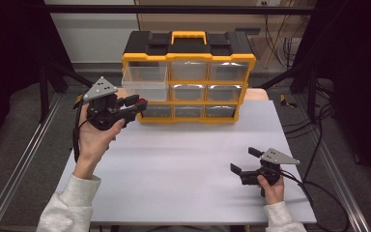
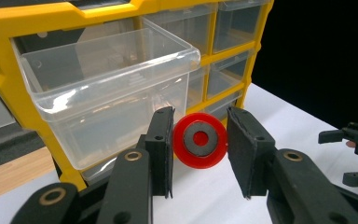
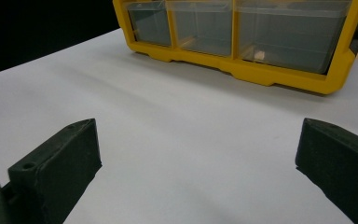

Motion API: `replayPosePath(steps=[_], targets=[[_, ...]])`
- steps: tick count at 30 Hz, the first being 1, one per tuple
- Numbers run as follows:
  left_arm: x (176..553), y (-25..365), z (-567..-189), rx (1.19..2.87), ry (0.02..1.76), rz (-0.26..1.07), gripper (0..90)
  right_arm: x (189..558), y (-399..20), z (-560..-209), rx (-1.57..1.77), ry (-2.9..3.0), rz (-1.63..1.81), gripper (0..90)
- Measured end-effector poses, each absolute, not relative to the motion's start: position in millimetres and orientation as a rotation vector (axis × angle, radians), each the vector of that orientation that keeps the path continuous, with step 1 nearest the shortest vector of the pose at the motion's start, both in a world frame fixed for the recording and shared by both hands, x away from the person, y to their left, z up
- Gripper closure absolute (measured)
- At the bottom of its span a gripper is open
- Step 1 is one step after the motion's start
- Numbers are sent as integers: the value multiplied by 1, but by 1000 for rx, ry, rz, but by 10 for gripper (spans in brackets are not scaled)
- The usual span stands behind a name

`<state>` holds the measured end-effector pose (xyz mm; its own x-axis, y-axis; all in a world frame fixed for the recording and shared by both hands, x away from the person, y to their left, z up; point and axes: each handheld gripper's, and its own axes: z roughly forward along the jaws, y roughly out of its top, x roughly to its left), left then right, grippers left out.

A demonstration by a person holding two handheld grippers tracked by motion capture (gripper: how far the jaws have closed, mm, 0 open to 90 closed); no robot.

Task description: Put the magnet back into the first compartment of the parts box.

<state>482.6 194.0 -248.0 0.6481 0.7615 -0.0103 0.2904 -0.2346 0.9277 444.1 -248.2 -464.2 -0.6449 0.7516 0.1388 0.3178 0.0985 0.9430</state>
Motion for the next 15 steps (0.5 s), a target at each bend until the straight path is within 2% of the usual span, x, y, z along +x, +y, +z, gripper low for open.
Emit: replayPosePath(steps=[15], targets=[[491,194,-228,1791,849,586,619,444,-248,-464,1044,2004,1565,5]])
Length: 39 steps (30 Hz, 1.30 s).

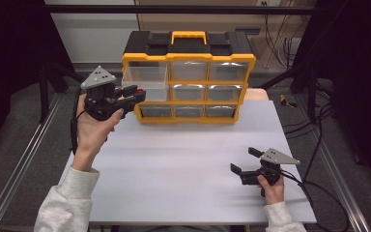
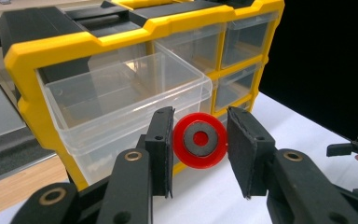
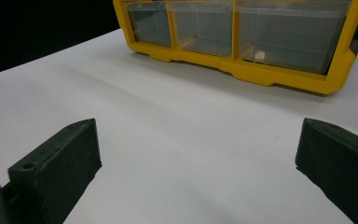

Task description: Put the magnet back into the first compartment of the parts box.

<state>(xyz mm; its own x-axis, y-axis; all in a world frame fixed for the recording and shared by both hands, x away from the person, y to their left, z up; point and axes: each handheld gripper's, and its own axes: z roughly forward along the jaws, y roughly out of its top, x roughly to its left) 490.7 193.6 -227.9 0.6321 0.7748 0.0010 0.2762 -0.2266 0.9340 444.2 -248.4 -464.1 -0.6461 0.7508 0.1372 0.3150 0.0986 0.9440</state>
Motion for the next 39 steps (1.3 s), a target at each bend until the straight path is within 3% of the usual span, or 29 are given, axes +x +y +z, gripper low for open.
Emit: replayPosePath(steps=[39], targets=[[532,186,-209,1823,916,625,619,444,-248,-464,1046,2009,1563,6]])
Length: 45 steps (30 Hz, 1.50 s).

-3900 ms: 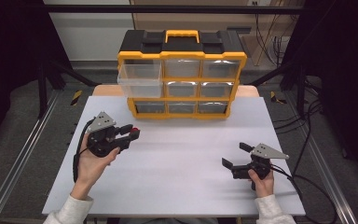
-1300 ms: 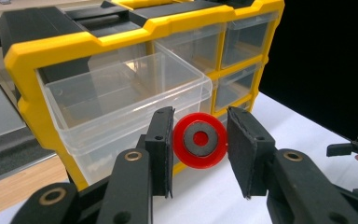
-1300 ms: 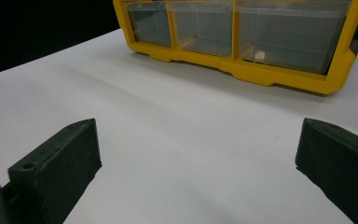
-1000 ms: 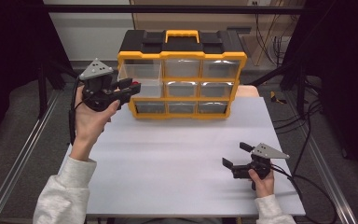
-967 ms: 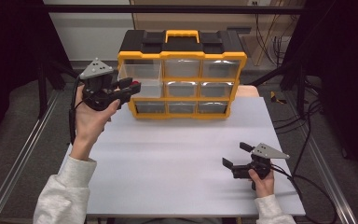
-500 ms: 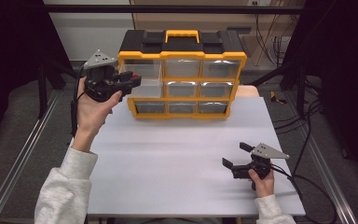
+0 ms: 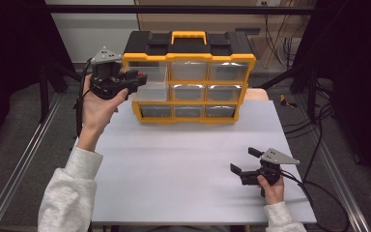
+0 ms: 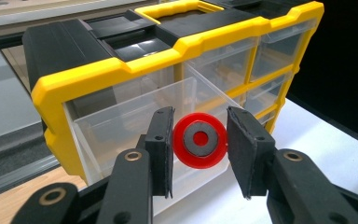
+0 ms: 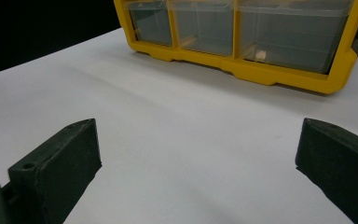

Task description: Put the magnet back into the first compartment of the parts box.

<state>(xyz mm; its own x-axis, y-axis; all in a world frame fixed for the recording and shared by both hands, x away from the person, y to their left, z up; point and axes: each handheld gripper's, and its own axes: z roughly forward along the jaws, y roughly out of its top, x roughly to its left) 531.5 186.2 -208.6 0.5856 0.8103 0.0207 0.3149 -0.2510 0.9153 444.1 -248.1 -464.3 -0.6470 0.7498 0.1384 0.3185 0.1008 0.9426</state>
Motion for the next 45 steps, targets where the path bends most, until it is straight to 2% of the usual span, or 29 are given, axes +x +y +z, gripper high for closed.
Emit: replayPosePath(steps=[45], targets=[[573,183,-220,1855,981,645,618,444,-248,-464,1045,2012,1569,6]])
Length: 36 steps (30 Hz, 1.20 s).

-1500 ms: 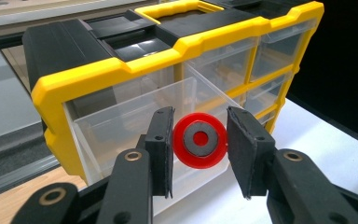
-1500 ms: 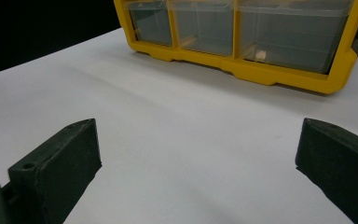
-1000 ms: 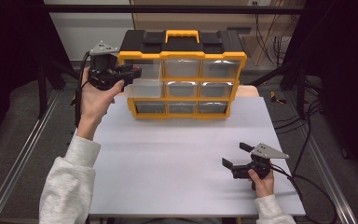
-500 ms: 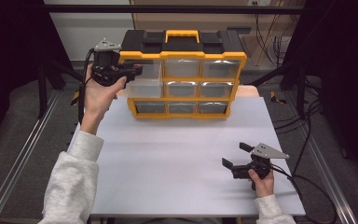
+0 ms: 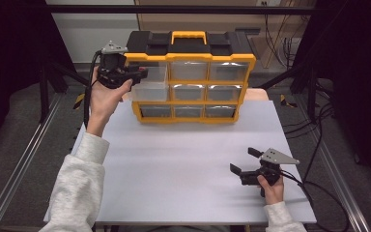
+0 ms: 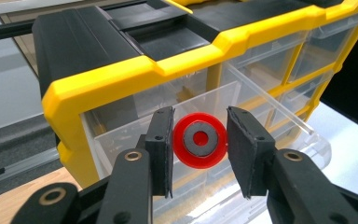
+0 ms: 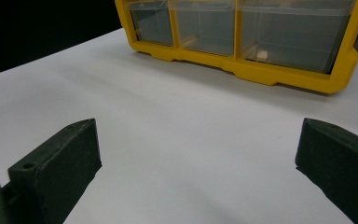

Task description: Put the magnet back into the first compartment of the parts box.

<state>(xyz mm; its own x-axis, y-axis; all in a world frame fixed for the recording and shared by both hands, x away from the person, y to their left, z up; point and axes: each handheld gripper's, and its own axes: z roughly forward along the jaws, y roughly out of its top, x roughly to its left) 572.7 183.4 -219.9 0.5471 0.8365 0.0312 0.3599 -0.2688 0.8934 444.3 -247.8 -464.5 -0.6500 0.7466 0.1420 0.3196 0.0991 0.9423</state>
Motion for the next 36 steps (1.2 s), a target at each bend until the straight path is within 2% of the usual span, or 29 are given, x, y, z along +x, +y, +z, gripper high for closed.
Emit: replayPosePath(steps=[20,36], targets=[[580,181,-228,1891,1021,643,611,444,-248,-464,1046,2013,1570,6],[574,181,-224,1858,987,656,515,444,-248,-464,1043,2013,1571,6]])
